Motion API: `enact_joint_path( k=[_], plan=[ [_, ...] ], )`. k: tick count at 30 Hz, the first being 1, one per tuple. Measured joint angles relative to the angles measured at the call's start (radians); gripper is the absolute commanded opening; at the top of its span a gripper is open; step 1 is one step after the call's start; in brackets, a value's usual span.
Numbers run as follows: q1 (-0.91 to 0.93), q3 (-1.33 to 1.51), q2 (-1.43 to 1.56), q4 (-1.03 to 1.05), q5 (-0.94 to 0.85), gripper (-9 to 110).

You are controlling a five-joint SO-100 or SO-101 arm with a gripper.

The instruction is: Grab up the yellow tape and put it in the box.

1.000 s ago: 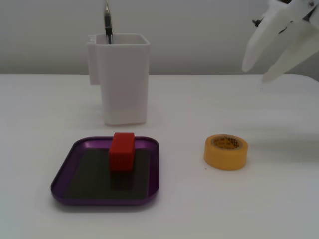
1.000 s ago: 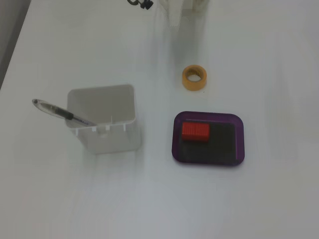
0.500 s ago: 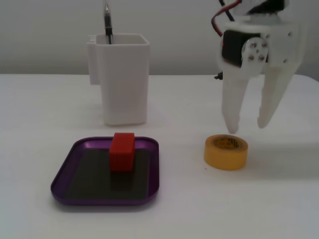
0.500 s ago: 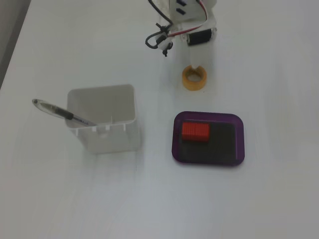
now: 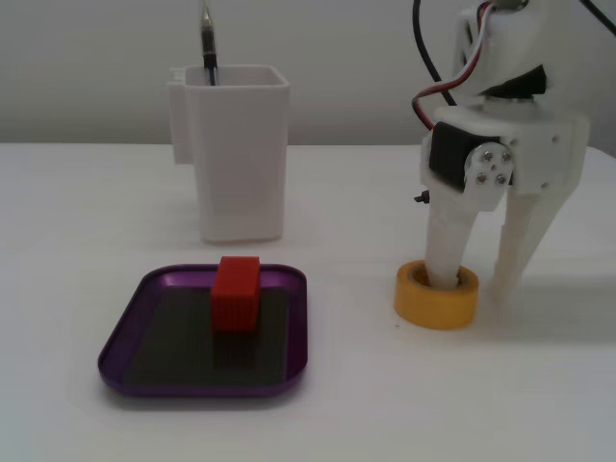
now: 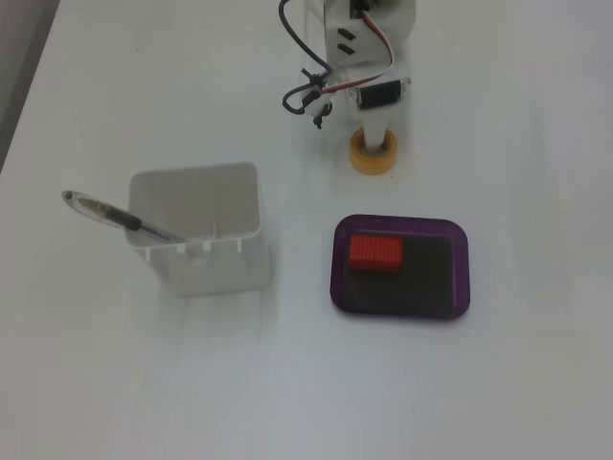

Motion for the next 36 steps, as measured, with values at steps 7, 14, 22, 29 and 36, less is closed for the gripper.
enact_joint_path(
  k=[7,14,22,29,36],
  plan=[
    [0.000,0.028,0.008,-0.028,0.003,-1],
    [-0.023,-0.132,0.086,0.158,0.017,-1],
    [-0.250,-0.477,0.160,0.334,0.015,-1],
    [-0.313,-0.653,-0.061,0.339,0.015,-1],
    [-0.322,-0.899,-0.365,0.299,0.015,-1]
  ],
)
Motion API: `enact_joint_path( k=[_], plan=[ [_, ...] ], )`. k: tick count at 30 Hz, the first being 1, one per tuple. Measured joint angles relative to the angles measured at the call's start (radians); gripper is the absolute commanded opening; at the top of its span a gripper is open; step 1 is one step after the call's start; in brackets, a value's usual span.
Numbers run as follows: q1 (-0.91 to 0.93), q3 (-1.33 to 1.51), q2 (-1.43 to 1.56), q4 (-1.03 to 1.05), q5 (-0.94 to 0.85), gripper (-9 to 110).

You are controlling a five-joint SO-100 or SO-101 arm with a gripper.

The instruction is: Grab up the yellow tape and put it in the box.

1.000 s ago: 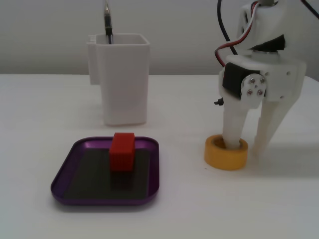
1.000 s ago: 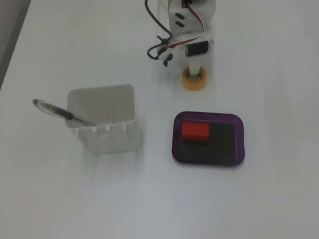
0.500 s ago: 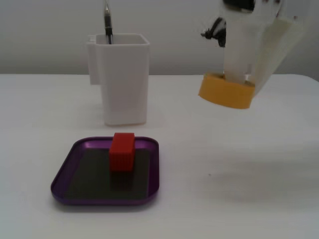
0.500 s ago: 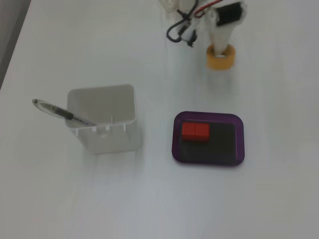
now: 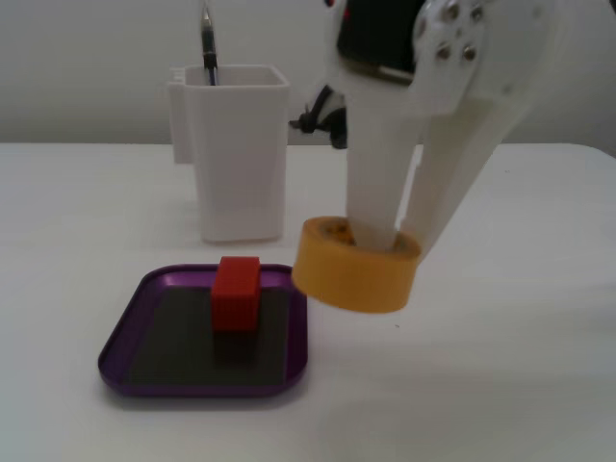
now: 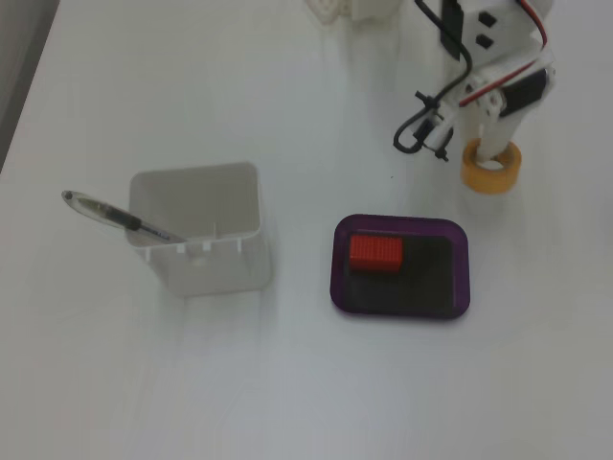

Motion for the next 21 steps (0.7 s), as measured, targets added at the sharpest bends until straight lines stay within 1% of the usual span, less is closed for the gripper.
enact_joint_path(
  k=[11,15,21],
  plan=[
    [0.153,-0.385,-0.388,-0.006,0.006,-1],
    [0.164,-0.443,-0.456,-0.006,0.006,-1],
    [0.164,-0.456,-0.488,-0.006,0.006,-1]
  ],
)
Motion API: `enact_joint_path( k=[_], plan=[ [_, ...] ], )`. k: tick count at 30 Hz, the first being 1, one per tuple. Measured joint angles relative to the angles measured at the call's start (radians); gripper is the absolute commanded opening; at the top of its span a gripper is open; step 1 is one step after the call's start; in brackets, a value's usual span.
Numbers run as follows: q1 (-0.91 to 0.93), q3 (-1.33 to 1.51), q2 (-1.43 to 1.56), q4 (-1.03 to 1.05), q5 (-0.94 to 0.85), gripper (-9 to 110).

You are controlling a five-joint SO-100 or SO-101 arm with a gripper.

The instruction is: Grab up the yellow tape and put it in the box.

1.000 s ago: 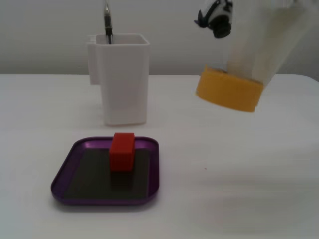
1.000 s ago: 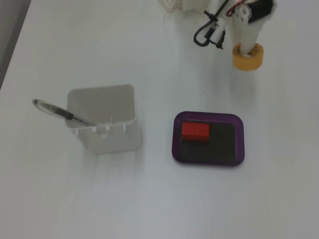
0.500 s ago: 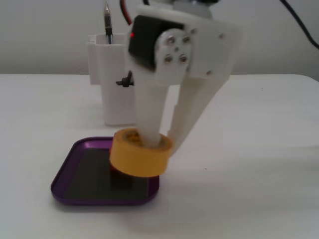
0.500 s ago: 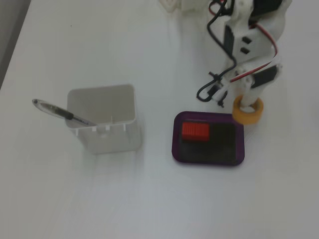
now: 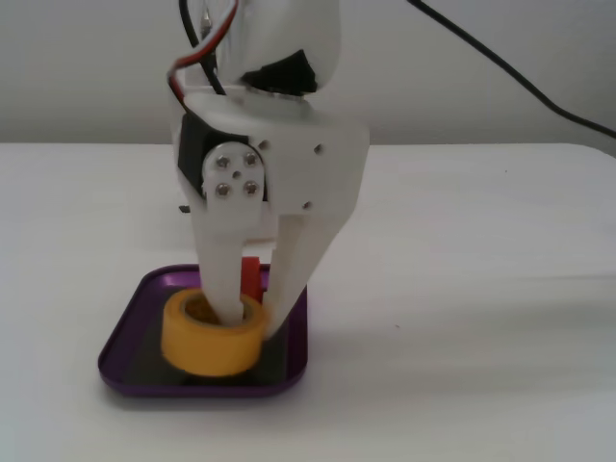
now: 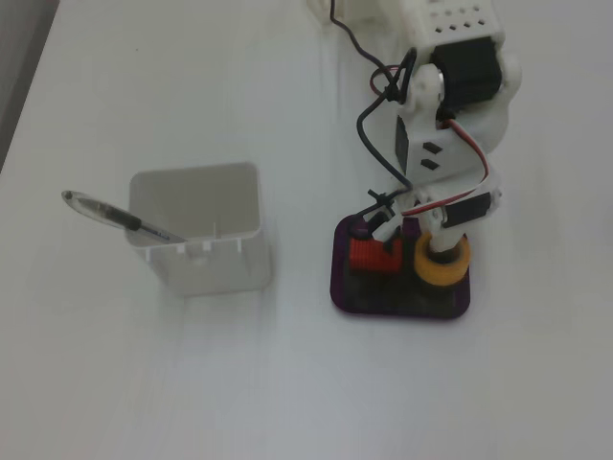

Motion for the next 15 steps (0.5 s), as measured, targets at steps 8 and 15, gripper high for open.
enact_joint_path(
  k=[8,15],
  plan=[
    [0.000,0.000,-0.002,0.000,0.000,4],
    [0.002,-0.003,-0.002,0.014,0.000,13]
  ],
)
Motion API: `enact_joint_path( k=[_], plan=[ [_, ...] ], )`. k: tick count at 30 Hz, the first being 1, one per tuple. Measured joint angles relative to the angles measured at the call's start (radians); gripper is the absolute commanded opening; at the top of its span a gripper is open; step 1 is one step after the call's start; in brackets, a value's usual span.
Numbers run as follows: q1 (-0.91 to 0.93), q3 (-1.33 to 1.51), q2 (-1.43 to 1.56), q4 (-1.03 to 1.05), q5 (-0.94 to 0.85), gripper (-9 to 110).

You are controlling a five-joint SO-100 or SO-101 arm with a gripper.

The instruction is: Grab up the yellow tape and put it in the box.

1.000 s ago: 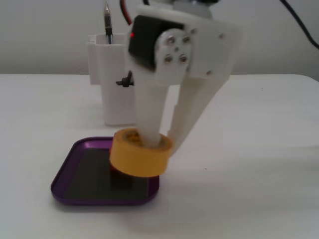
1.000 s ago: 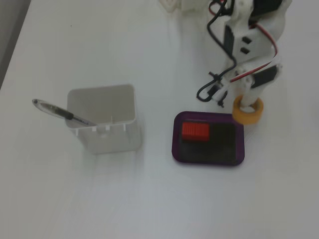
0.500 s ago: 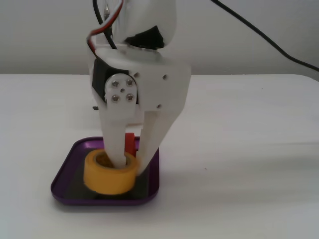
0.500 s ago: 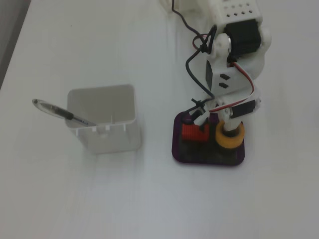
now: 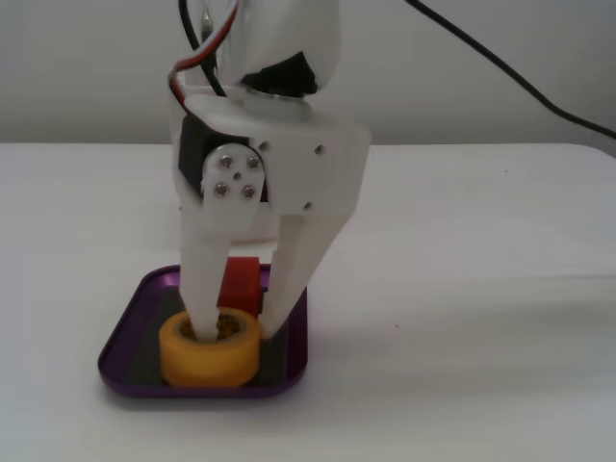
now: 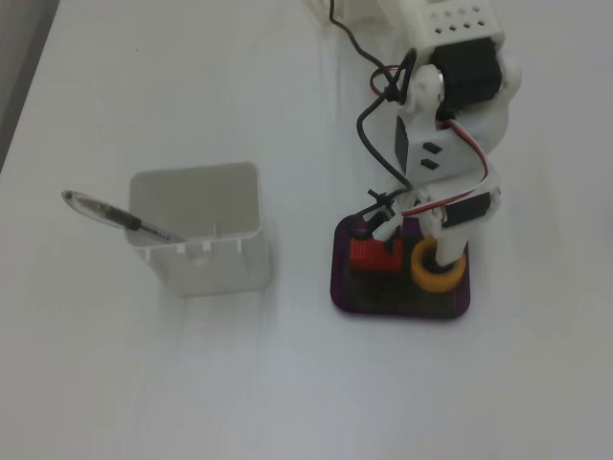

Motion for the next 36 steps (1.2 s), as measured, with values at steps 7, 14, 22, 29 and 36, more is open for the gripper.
enact_joint_path(
  k=[7,14,22,29,36],
  plan=[
    [-0.003,-0.170,0.077,0.229,0.000,14],
    [-0.003,-0.337,0.359,0.396,0.034,14],
    [-0.005,0.017,0.798,0.405,0.077,13],
    [-0.003,0.468,1.203,0.394,0.078,14],
    [0.002,0.996,1.589,0.253,0.078,14]
  ],
)
